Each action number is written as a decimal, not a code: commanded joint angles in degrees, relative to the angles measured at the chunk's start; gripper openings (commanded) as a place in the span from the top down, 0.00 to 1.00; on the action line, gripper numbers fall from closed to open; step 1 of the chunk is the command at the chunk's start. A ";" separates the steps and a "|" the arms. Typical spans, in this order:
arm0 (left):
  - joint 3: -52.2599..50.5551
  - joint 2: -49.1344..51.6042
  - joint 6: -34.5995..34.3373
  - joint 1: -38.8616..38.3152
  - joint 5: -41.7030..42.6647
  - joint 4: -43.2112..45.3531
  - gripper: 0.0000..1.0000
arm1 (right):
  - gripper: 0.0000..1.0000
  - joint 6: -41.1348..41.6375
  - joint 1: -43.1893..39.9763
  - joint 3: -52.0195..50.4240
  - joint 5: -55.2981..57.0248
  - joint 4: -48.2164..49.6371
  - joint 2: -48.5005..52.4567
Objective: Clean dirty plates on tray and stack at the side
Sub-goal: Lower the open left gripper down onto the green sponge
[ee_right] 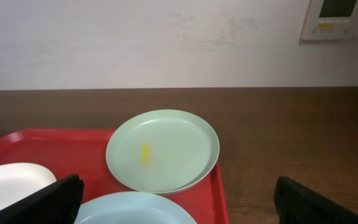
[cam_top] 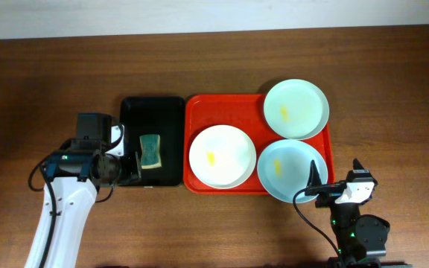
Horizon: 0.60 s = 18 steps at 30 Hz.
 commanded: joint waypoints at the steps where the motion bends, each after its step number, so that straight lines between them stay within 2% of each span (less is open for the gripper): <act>1: -0.31 0.24 -0.09 -0.26 0.61 1.73 0.65 | 0.02 0.48 0.33 -0.28 0.70 -0.33 -0.33; 6: 2.05 0.26 -0.11 -0.26 0.55 1.33 0.66 | 0.02 0.48 0.33 -0.28 0.70 -0.33 -0.33; 11: 10.64 1.40 -0.11 -0.26 0.04 -4.28 0.66 | 0.02 0.48 0.33 -0.28 0.70 -0.33 -0.33; 18: 17.38 5.09 -0.11 -0.26 -6.56 -11.89 0.64 | 0.02 0.48 0.33 -0.28 0.70 -0.33 -0.33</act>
